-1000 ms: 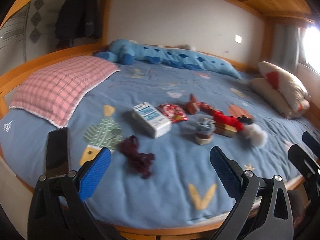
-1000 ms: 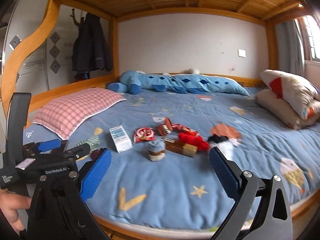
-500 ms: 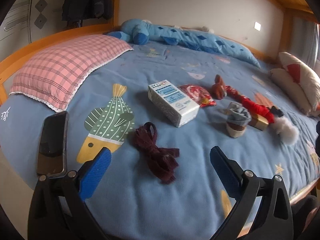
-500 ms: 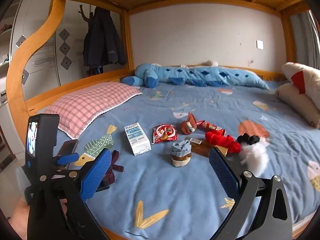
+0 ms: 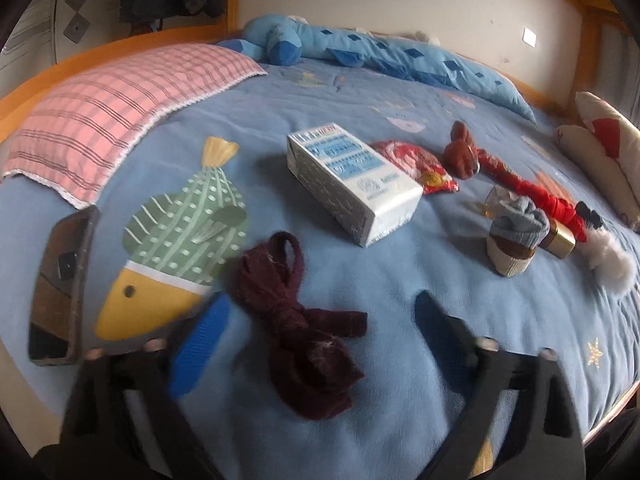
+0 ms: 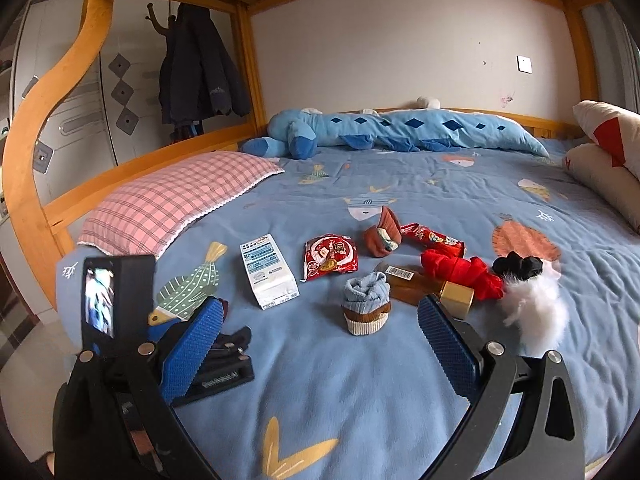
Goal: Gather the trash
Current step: 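Move both tools back over the bed toward the dark red cloth, then grasp the dark red cloth with the left gripper while the right grasps the white carton, then carry the cloth and white carton to the yellow bin and release both, then move both tools back over the bed toward the grey sock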
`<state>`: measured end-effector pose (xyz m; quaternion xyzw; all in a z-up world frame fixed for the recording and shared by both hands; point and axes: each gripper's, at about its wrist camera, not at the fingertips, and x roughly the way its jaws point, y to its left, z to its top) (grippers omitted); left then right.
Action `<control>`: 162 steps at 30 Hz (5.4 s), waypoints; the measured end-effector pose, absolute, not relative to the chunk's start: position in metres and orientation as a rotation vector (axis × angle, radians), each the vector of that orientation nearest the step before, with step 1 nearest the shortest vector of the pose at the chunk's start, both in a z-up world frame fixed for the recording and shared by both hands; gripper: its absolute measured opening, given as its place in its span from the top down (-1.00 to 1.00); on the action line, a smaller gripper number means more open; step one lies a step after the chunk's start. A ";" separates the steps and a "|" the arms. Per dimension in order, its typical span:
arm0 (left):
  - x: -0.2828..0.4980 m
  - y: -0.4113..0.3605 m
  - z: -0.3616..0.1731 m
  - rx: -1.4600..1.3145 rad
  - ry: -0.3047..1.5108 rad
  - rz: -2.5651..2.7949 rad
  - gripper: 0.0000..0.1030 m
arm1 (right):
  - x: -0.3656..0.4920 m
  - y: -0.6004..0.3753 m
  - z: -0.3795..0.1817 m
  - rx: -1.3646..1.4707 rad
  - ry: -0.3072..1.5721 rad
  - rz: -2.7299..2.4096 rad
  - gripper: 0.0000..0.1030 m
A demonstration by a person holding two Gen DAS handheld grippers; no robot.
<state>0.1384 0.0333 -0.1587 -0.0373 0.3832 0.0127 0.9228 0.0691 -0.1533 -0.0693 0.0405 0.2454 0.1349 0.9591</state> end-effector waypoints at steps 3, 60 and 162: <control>0.141 0.037 -0.171 -0.078 0.803 0.043 -0.09 | 0.073 -0.149 -0.070 0.069 0.501 0.277 -0.84; 0.088 -0.041 -0.064 -0.102 0.631 -0.522 0.49 | 0.035 -0.237 -0.036 0.095 0.586 0.144 -0.04; 0.218 -0.084 -0.151 -0.009 0.795 -0.360 -0.88 | 0.088 -0.270 -0.097 0.226 0.588 0.121 -0.75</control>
